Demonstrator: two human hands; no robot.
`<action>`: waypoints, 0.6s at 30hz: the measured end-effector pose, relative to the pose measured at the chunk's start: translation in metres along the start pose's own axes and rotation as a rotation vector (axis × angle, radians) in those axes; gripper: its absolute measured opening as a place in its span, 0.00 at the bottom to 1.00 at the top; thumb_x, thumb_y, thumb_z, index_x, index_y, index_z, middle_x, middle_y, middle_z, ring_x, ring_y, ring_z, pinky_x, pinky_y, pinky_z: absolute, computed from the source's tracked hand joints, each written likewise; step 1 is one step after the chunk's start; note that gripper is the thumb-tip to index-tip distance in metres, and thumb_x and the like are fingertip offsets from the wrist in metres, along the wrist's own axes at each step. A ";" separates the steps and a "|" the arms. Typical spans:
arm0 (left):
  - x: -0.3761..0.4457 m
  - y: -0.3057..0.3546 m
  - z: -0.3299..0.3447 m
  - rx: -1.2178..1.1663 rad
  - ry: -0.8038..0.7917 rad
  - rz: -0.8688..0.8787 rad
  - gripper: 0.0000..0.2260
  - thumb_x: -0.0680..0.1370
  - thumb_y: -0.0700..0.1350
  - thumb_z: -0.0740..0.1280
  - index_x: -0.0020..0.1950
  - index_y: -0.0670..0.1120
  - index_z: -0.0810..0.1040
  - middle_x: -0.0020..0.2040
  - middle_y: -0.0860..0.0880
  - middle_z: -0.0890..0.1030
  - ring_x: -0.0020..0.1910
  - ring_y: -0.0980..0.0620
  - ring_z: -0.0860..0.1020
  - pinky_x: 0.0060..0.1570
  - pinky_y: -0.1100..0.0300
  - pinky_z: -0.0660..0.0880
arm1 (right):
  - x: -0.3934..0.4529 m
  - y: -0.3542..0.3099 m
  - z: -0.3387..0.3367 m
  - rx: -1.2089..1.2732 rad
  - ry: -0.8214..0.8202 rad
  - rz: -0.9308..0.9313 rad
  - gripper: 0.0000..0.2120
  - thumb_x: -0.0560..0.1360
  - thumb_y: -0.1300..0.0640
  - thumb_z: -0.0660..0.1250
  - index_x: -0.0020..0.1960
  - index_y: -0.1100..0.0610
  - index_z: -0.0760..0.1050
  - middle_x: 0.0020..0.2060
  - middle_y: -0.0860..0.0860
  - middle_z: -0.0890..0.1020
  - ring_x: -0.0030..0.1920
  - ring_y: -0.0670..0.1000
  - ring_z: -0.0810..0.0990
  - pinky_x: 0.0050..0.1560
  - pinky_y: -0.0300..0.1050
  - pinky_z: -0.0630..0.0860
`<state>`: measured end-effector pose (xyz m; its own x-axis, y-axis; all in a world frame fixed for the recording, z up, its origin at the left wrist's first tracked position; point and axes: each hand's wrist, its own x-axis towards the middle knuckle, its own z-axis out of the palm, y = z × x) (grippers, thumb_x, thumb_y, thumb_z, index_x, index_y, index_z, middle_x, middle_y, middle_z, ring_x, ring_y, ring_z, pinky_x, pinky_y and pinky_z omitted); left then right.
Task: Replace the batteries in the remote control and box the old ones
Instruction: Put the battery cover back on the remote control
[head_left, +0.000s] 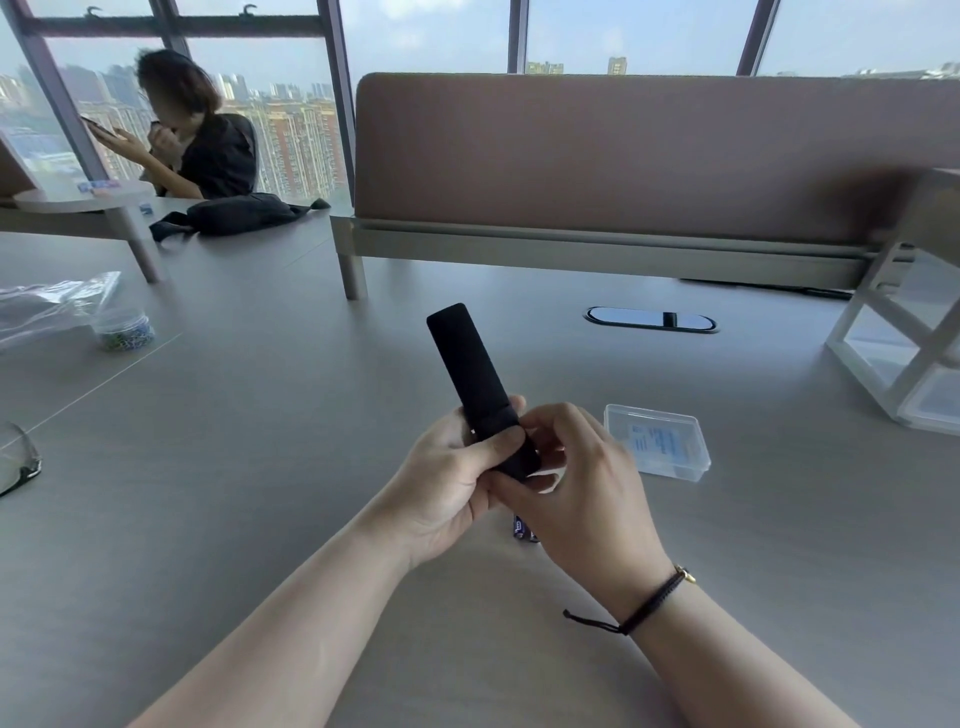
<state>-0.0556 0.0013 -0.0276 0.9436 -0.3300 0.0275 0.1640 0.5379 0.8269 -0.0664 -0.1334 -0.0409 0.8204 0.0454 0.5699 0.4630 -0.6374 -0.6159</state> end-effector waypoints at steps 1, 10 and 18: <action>0.001 -0.001 -0.001 -0.015 0.007 -0.004 0.15 0.79 0.31 0.61 0.66 0.34 0.69 0.46 0.40 0.83 0.43 0.43 0.85 0.39 0.54 0.81 | 0.000 0.000 0.000 0.003 -0.003 -0.001 0.17 0.62 0.47 0.75 0.48 0.48 0.76 0.41 0.42 0.79 0.41 0.44 0.81 0.39 0.50 0.80; 0.003 -0.002 -0.005 -0.009 0.004 -0.009 0.16 0.79 0.30 0.60 0.67 0.30 0.68 0.49 0.37 0.79 0.45 0.42 0.84 0.42 0.54 0.81 | 0.000 -0.001 -0.002 0.007 -0.020 0.012 0.16 0.63 0.47 0.76 0.46 0.48 0.75 0.39 0.42 0.79 0.41 0.45 0.80 0.38 0.50 0.79; 0.004 0.000 -0.008 0.085 0.035 -0.021 0.16 0.77 0.34 0.64 0.65 0.32 0.73 0.52 0.35 0.83 0.50 0.37 0.83 0.48 0.47 0.82 | 0.006 0.003 -0.009 0.138 -0.071 0.083 0.12 0.67 0.57 0.78 0.45 0.50 0.77 0.36 0.41 0.82 0.41 0.40 0.82 0.40 0.31 0.76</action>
<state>-0.0496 0.0066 -0.0322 0.9498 -0.3126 -0.0091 0.1605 0.4623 0.8721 -0.0633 -0.1420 -0.0346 0.8773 0.0542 0.4768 0.4301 -0.5296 -0.7312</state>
